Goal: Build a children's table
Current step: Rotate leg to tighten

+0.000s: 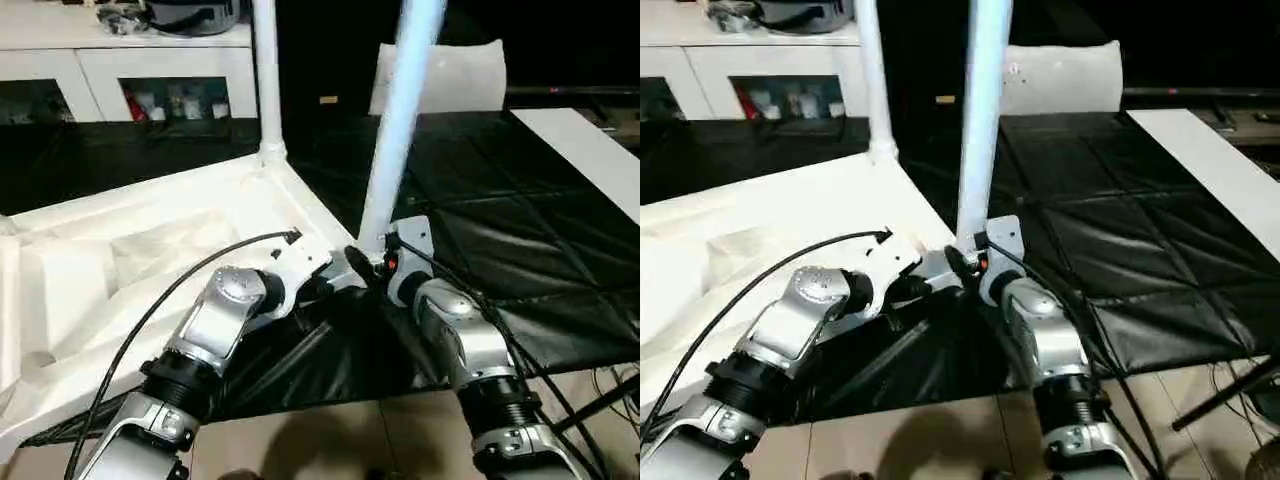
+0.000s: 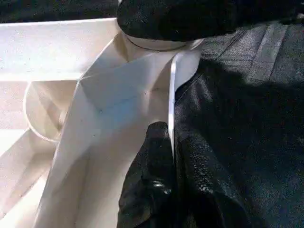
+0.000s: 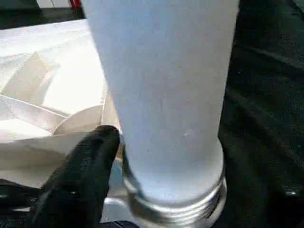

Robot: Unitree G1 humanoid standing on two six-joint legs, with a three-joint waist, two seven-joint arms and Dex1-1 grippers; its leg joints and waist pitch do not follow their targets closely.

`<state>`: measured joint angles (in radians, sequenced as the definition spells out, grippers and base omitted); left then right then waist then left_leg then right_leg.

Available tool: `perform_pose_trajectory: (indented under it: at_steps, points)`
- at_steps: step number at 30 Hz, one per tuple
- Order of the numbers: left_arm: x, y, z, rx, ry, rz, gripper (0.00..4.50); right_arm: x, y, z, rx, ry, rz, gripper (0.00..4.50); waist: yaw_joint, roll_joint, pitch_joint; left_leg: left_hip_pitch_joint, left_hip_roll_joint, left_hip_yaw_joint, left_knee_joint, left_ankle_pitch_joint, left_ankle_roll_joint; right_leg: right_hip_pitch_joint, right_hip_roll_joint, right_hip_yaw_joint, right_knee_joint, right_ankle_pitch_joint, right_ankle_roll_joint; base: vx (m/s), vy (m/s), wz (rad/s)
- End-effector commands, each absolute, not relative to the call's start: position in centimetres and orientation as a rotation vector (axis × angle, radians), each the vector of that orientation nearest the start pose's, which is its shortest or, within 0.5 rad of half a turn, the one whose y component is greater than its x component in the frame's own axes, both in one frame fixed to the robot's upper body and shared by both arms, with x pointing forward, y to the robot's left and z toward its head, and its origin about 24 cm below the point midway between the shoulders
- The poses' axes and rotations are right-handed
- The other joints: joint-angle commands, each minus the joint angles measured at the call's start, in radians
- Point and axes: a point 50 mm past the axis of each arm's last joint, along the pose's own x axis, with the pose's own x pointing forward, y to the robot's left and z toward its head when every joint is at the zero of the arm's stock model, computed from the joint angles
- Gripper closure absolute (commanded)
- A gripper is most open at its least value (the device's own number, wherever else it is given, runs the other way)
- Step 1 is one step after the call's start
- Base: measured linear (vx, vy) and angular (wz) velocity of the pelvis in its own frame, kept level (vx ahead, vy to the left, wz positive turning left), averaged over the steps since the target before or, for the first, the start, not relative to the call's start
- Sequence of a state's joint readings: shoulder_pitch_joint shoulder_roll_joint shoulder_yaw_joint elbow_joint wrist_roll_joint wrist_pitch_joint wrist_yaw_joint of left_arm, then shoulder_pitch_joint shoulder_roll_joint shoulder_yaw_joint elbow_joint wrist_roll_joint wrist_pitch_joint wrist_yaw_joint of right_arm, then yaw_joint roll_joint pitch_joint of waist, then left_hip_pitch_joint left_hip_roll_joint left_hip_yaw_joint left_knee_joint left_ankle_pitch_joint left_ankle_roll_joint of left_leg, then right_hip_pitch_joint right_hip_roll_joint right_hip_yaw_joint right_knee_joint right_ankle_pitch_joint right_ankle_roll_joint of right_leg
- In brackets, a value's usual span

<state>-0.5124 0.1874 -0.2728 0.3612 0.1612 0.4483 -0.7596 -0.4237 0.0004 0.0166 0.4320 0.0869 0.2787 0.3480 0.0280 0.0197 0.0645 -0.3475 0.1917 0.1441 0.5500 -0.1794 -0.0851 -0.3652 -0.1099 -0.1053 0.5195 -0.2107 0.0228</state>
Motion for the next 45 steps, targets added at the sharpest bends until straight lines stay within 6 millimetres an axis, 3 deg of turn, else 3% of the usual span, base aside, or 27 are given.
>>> perform_pose_trajectory:
  at_steps: [1, 2, 3, 4, 6, 7, 8, 9, 10, 13, 16, 17, 19, 21, 22, 24, 28, 30, 31, 33, 39, 45]
  points:
    - [32.2, 8.6, 6.1, 0.435, 0.391, -0.899, 4.50, 30.6, -6.8, 2.2, 0.138, 0.351, 0.613, 0.66, -0.005, 0.007, -0.036, 0.036, 0.029, -0.019, -0.095, -0.734, -0.023, 0.008, -0.039, -0.002, -0.086, -0.585, -0.056, 0.000, 0.000, 0.00]
    - [32.1, 9.2, 6.0, 0.452, 0.391, -0.918, 4.50, 30.6, -7.4, 2.5, 0.132, 0.323, 0.622, 0.60, -0.005, 0.014, -0.035, 0.036, 0.028, -0.019, -0.094, -0.729, -0.023, 0.009, -0.041, -0.004, -0.087, -0.589, -0.055, 0.000, 0.000, 0.00]
    - [32.1, 9.4, 6.0, 0.458, 0.390, -0.925, 4.50, 30.6, -7.6, 2.5, 0.132, 0.316, 0.625, 0.48, -0.005, 0.013, -0.034, 0.033, 0.028, -0.020, -0.095, -0.727, -0.021, 0.011, -0.041, -0.006, -0.089, -0.593, -0.050, 0.000, 0.000, 0.00]
    - [32.0, 9.9, 5.8, 0.464, 0.400, -0.938, 4.50, 30.5, -8.1, 2.8, 0.124, 0.290, 0.640, 0.35, -0.004, 0.018, -0.035, 0.024, 0.034, -0.023, -0.100, -0.729, -0.022, 0.022, -0.044, -0.007, -0.078, -0.563, -0.052, 0.000, 0.000, 0.00]
    - [31.8, 10.8, 5.7, 0.483, 0.403, -0.983, 4.50, 30.3, -9.2, 3.1, 0.104, 0.255, 0.668, 0.20, 0.000, 0.012, -0.035, 0.021, 0.033, -0.020, -0.098, -0.699, -0.018, 0.020, -0.050, 0.004, -0.077, -0.548, -0.061, 0.000, 0.000, 0.00]
    - [31.8, 10.9, 5.7, 0.488, 0.400, -0.992, 4.50, 30.2, -9.4, 3.1, 0.102, 0.254, 0.671, 0.14, 0.002, 0.008, -0.039, 0.019, 0.027, -0.016, -0.089, -0.629, -0.012, 0.017, -0.060, 0.012, -0.081, -0.557, -0.073, 0.000, 0.000, 0.00]
    - [31.7, 11.5, 5.7, 0.508, 0.399, -1.026, 4.50, 30.0, -10.2, 3.4, 0.083, 0.229, 0.703, 0.14, 0.005, 0.010, -0.042, 0.014, 0.025, -0.015, -0.087, -0.584, -0.009, 0.020, -0.064, 0.017, -0.079, -0.547, -0.082, 0.000, 0.000, 0.00]
    - [31.6, 11.8, 5.6, 0.521, 0.398, -1.054, 4.50, 29.9, -10.8, 3.5, 0.068, 0.217, 0.720, 0.06, 0.009, 0.000, -0.045, 0.007, 0.024, -0.013, -0.085, -0.530, -0.001, 0.023, -0.065, 0.021, -0.079, -0.529, -0.086, 0.000, 0.000, 0.00]
    - [31.5, 12.2, 5.5, 0.546, 0.407, -1.074, 4.50, 29.7, -11.3, 3.6, 0.041, 0.202, 0.748, 0.06, 0.021, -0.005, -0.055, -0.009, 0.026, -0.002, -0.082, -0.384, 0.020, 0.023, -0.061, 0.037, -0.058, -0.407, -0.131, 0.000, 0.000, 0.00]
    - [31.3, 12.9, 5.3, 0.597, 0.422, -1.148, 4.50, 29.5, -12.7, 3.8, -0.027, 0.188, 0.819, 0.06, 0.034, -0.015, -0.055, -0.005, 0.026, 0.017, -0.071, -0.297, 0.042, 0.011, -0.051, 0.051, -0.041, -0.359, -0.171, 0.000, 0.000, 0.00]
    - [31.2, 13.9, 5.3, 0.663, 0.447, -1.226, 4.50, 29.5, -14.1, 4.5, -0.059, 0.178, 0.895, 0.06, 0.047, -0.013, -0.056, 0.002, 0.031, 0.022, -0.065, -0.319, 0.041, -0.003, -0.046, 0.058, -0.035, -0.407, -0.171, 0.000, 0.000, 0.00]
    - [31.1, 14.2, 5.3, 0.685, 0.451, -1.266, 4.50, 29.5, -14.3, 4.8, -0.069, 0.177, 0.934, 0.06, 0.050, -0.014, -0.059, 0.002, 0.031, 0.023, -0.064, -0.319, 0.039, -0.001, -0.045, 0.058, -0.033, -0.400, -0.173, 0.000, 0.000, 0.00]
    - [30.9, 14.7, 5.4, 0.702, 0.463, -1.322, 4.50, 29.4, -14.6, 5.3, -0.073, 0.173, 0.996, 0.06, 0.065, -0.014, -0.064, -0.002, 0.033, 0.030, -0.059, -0.279, 0.038, 0.002, -0.041, 0.062, -0.017, -0.314, -0.188, 0.077, -0.054, 0.04]
    - [30.7, 15.0, 5.5, 0.688, 0.472, -1.381, 4.50, 29.4, -14.7, 5.7, -0.086, 0.173, 1.062, 0.06, 0.066, -0.014, -0.067, -0.001, 0.034, 0.033, -0.055, -0.256, 0.037, 0.004, -0.039, 0.062, -0.007, -0.259, -0.207, 0.068, -0.032, 0.04]
    - [30.6, 15.2, 5.7, 0.684, 0.474, -1.434, 4.50, 29.3, -14.7, 5.8, -0.116, 0.182, 1.122, 0.06, 0.071, -0.017, -0.074, -0.007, 0.033, 0.035, -0.047, -0.198, 0.046, 0.012, -0.036, 0.060, 0.010, -0.159, -0.240, 0.069, -0.016, 0.01]
    - [30.5, 15.4, 5.9, 0.695, 0.474, -1.473, 4.50, 29.1, -14.7, 5.7, -0.144, 0.191, 1.173, 0.06, 0.075, -0.014, -0.077, -0.011, 0.032, 0.037, -0.040, -0.143, 0.061, 0.013, -0.033, 0.060, 0.026, -0.062, -0.267, 0.064, -0.011, 0.01]
    - [30.3, 15.5, 6.2, 0.726, 0.486, -1.574, 4.50, 28.8, -14.3, 5.8, -0.185, 0.218, 1.303, 0.06, 0.088, -0.013, -0.084, -0.011, 0.032, 0.038, -0.026, -0.083, 0.096, 0.017, -0.030, 0.058, 0.047, 0.076, -0.315, 0.000, 0.000, 0.00]
    - [30.3, 15.5, 6.2, 0.726, 0.487, -1.593, 4.50, 28.7, -14.2, 5.8, -0.189, 0.220, 1.325, 0.06, 0.092, -0.012, -0.083, -0.010, 0.034, 0.038, -0.026, -0.086, 0.099, 0.017, -0.031, 0.057, 0.047, 0.062, -0.318, 0.000, 0.000, 0.00]
    - [30.1, 15.2, 6.3, 0.739, 0.480, -1.642, 4.50, 28.7, -13.9, 5.9, -0.208, 0.224, 1.374, 0.06, 0.093, -0.017, -0.082, -0.010, 0.035, 0.038, -0.027, -0.094, 0.098, 0.018, -0.032, 0.057, 0.045, 0.046, -0.315, 0.000, 0.000, 0.00]
    - [30.1, 14.9, 6.3, 0.753, 0.473, -1.676, 4.50, 28.7, -13.6, 5.9, -0.223, 0.228, 1.408, 0.06, 0.096, -0.012, -0.081, -0.008, 0.037, 0.037, -0.029, -0.124, 0.085, 0.015, -0.034, 0.056, 0.042, -0.011, -0.310, 0.000, 0.000, 0.00]
    - [30.0, 14.4, 6.3, 0.773, 0.462, -1.742, 4.50, 28.9, -13.1, 5.8, -0.239, 0.239, 1.464, 0.06, 0.110, -0.016, -0.072, -0.001, 0.041, 0.037, -0.035, -0.232, 0.032, 0.008, -0.042, 0.063, 0.025, -0.192, -0.263, 0.000, 0.000, 0.00]
    - [30.0, 14.2, 6.3, 0.792, 0.459, -1.769, 4.50, 28.6, -12.7, 5.7, -0.207, 0.271, 1.541, 0.70, 0.113, -0.017, -0.073, -0.007, 0.042, 0.032, -0.038, -0.238, 0.022, 0.010, -0.042, 0.062, 0.025, -0.224, -0.238, 0.000, 0.000, 0.00]
